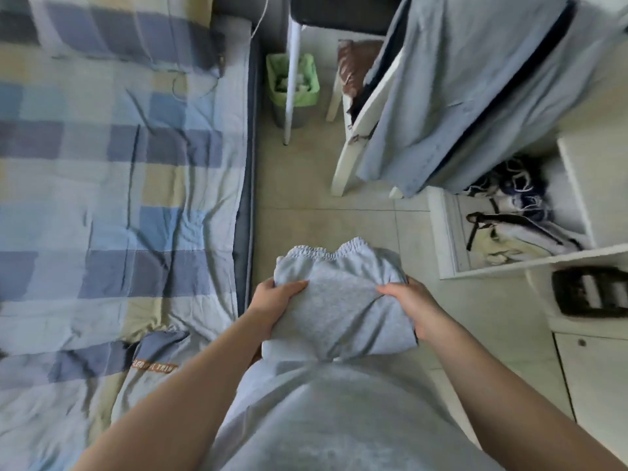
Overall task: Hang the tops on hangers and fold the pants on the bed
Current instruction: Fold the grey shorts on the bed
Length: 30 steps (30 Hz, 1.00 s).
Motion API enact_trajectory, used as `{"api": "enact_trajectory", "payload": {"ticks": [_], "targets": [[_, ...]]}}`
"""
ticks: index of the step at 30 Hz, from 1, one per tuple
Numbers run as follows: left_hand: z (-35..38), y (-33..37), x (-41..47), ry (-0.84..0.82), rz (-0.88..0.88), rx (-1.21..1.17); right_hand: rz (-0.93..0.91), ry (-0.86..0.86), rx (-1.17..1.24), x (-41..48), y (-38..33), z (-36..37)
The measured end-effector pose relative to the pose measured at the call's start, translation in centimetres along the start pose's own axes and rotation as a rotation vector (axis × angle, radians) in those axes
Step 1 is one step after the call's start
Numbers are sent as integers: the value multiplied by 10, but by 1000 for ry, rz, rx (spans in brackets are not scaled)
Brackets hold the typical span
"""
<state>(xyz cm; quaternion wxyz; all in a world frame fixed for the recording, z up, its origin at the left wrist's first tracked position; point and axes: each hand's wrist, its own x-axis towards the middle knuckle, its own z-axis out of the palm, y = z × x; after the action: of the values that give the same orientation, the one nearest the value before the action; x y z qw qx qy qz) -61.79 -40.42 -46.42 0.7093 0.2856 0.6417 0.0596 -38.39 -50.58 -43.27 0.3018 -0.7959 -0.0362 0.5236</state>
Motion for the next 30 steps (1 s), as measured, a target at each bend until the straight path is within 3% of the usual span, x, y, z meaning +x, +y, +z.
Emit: {"api": "enact_trajectory", "payload": {"ticks": [8, 17, 30], "targets": [[115, 100, -24, -147, 234, 198, -199, 94, 330, -24, -40, -121], [307, 202, -32, -250, 540, 325, -379, 174, 494, 18, -93, -291], [562, 320, -14, -469, 705, 507, -416, 400, 726, 85, -149, -484]]}}
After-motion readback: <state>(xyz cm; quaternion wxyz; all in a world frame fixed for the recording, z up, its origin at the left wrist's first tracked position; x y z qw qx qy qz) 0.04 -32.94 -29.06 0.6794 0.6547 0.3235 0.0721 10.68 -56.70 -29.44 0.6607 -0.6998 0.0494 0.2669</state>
